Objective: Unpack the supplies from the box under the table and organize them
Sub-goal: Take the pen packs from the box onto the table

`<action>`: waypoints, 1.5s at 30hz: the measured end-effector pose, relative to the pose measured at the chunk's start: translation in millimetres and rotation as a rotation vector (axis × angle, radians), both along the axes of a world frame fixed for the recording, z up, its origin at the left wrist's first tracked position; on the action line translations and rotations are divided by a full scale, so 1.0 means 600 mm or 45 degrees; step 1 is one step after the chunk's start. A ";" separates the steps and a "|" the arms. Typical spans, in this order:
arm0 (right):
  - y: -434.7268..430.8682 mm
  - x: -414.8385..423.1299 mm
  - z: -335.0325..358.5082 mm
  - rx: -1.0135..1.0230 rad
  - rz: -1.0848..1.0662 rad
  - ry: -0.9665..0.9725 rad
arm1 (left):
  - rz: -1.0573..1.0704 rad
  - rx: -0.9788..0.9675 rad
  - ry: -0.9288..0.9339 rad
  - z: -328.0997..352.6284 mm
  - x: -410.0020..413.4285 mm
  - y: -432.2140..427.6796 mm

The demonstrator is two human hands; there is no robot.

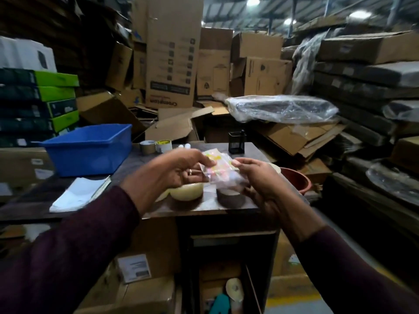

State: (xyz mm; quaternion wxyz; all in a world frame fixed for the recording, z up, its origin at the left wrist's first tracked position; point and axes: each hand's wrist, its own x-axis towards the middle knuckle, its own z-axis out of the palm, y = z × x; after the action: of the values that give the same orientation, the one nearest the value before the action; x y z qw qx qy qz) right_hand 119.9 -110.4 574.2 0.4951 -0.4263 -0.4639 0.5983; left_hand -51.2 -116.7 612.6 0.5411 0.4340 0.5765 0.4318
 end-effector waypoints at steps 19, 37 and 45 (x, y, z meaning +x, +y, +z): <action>0.290 -0.096 0.007 0.161 0.047 -0.988 | 0.119 -0.107 0.249 -0.088 -0.117 0.311; 0.379 -0.151 -0.051 0.188 0.122 -1.426 | -0.022 -0.355 0.824 -0.155 -0.137 0.407; 0.384 -0.158 -0.079 0.229 -0.054 -1.770 | -0.100 -0.058 0.910 -0.168 -0.118 0.395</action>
State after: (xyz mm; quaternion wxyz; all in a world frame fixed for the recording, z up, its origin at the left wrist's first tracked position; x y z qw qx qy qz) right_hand 24.9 119.9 526.6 0.1287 -0.6765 -0.7122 0.1364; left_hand -122.0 120.1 512.1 0.3311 0.5671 0.7217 0.2188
